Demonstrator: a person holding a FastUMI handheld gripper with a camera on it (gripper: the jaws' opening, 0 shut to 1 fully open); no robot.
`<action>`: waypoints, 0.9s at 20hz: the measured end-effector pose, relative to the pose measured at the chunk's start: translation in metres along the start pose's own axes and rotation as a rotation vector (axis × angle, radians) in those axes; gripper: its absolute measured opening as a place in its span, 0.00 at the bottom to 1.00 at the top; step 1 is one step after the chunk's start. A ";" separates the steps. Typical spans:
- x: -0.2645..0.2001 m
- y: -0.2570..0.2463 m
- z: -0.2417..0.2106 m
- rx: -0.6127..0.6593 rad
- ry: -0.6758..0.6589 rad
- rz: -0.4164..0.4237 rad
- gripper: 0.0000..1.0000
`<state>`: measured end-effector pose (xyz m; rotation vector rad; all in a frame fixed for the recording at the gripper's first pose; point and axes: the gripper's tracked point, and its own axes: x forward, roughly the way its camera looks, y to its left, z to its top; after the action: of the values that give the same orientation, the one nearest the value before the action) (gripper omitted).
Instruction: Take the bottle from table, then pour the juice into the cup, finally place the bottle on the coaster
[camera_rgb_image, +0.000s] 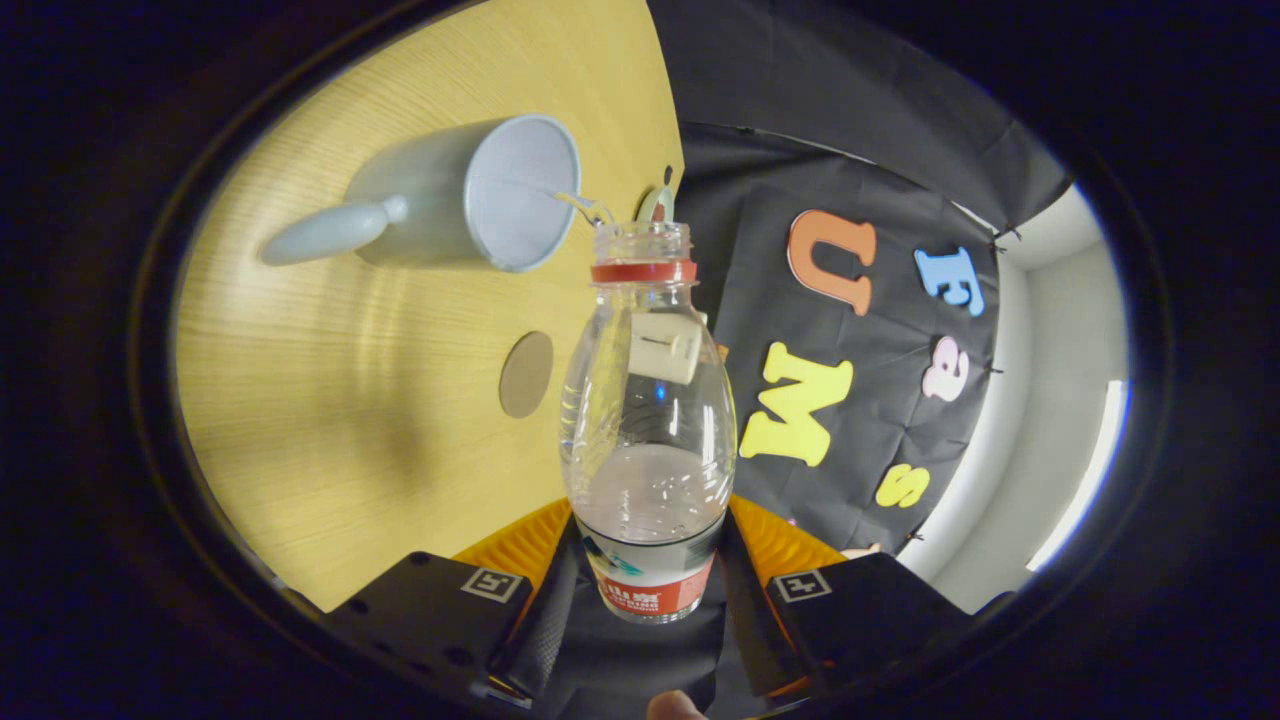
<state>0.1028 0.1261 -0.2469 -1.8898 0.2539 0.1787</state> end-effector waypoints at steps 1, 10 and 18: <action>0.001 -0.002 0.000 -0.007 -0.002 -0.004 0.76; 0.003 -0.015 -0.004 -0.042 0.008 -0.023 0.76; -0.002 -0.028 -0.003 -0.060 0.004 -0.043 0.76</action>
<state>0.1082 0.1322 -0.2203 -1.9536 0.2127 0.1554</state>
